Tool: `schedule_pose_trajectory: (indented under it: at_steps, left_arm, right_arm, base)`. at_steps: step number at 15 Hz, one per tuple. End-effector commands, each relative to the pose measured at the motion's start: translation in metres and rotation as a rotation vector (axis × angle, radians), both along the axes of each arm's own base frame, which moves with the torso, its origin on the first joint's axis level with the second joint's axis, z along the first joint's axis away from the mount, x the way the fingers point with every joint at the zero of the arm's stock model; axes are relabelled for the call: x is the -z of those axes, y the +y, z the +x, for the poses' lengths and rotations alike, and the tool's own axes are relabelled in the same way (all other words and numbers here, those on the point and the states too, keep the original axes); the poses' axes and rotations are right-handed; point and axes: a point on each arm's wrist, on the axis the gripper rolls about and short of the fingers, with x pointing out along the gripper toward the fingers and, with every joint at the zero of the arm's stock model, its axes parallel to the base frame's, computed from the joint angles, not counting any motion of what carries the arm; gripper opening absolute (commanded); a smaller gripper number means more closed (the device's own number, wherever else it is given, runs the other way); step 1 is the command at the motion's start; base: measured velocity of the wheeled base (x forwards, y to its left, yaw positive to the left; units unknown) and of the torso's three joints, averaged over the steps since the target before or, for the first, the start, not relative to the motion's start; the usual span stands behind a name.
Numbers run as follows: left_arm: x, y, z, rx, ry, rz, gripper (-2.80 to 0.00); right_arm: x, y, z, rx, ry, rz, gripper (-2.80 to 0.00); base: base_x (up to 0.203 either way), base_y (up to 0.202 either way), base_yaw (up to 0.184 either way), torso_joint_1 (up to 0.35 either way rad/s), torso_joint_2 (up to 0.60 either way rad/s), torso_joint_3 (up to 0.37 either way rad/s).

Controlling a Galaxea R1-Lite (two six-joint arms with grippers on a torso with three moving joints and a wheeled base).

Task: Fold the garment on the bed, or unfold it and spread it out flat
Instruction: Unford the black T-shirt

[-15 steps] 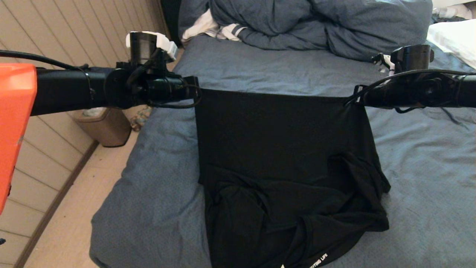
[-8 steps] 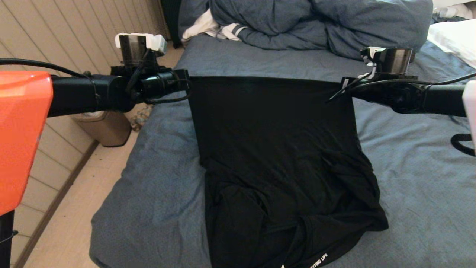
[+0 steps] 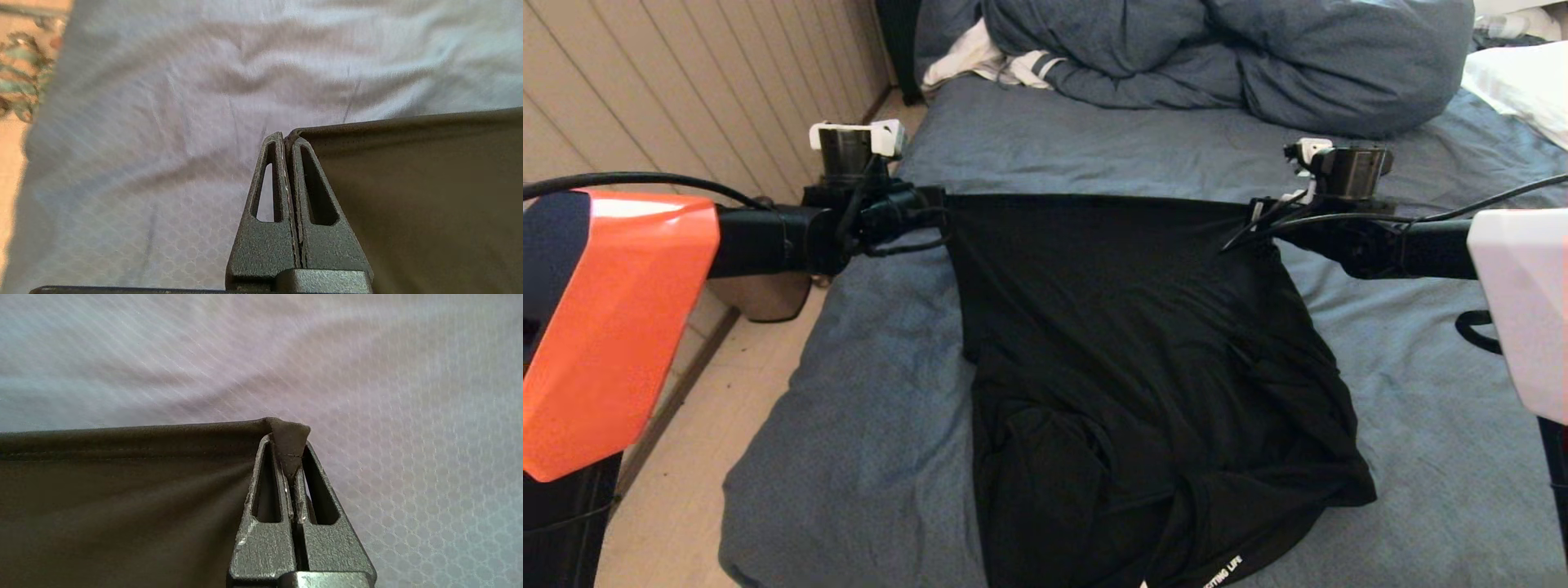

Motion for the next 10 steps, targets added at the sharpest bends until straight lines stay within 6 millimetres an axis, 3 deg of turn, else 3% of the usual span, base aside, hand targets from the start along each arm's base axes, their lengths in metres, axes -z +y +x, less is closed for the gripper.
schedule_pose_trajectory:
  at_steps: [1,6,10]
  left_arm:
    - [0.0132,-0.0026,0.0057,0.006,0.022,0.016,-2.80]
    - [0.0227,-0.0042,0.0095,0.025,0.034,0.044,-2.80]
    - [0.0214,-0.0040,0.0089,0.028,0.030,0.055,-2.80]
  right_arm:
    - [0.0083,-0.0004,0.0038,-0.007,0.015,0.001,-2.80]
    - [0.0183,-0.0020,0.0081,-0.036,0.035,0.005,-2.80]
    - [0.0111,-0.0019,0.0048,-0.040,0.025,0.005,-2.80]
  base:
    - [0.000,0.000,0.000,0.000,0.00,0.000]
    - [0.000,0.000,0.000,0.000,0.00,0.000]
    - [0.000,0.000,0.000,0.000,0.00,0.000]
